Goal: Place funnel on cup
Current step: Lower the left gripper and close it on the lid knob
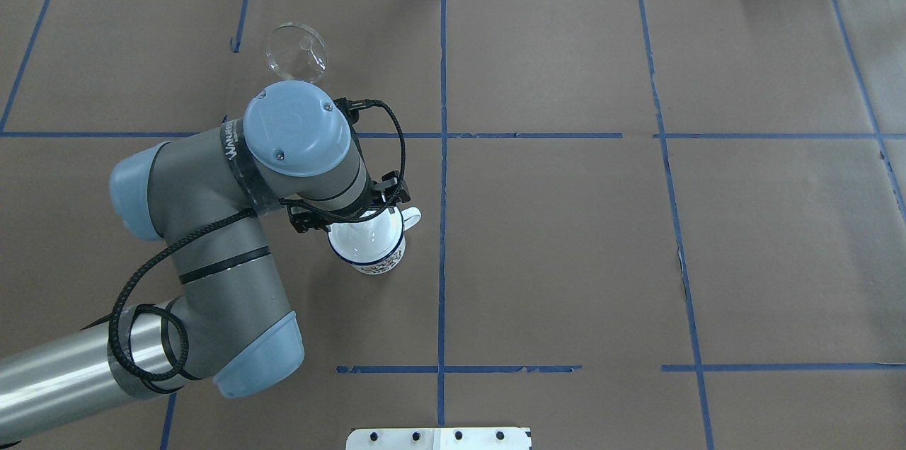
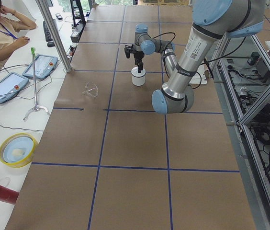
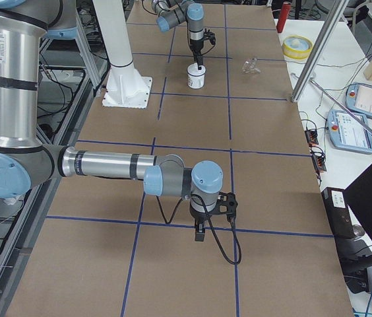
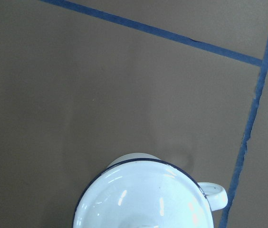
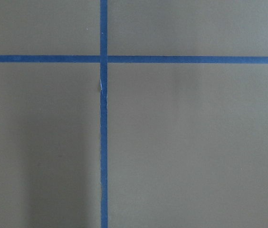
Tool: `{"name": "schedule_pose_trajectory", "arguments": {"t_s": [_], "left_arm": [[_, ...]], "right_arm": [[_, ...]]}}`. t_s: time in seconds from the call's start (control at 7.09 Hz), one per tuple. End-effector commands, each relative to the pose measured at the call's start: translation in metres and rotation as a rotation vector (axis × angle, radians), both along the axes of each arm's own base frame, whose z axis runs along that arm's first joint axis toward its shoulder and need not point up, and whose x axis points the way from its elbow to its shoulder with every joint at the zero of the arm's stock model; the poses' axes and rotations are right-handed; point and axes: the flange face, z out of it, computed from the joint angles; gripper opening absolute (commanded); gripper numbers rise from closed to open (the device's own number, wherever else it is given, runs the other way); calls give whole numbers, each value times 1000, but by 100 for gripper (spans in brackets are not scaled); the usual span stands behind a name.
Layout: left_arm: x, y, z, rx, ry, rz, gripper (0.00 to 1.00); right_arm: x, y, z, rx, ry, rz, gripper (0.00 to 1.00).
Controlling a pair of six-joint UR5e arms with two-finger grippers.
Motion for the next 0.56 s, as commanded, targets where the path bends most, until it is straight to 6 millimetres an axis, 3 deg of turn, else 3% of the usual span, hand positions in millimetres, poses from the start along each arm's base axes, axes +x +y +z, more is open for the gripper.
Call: {"name": "schedule_pose_trajectory", "arguments": {"t_s": [0.0, 0.42], "left_arm": [[0, 0, 1, -1, -2, 0, 100], [1, 1, -1, 1, 3, 1, 100]], "right_arm": [[0, 0, 0, 0, 0, 0, 100], [0, 0, 0, 0, 0, 0, 100]]}}
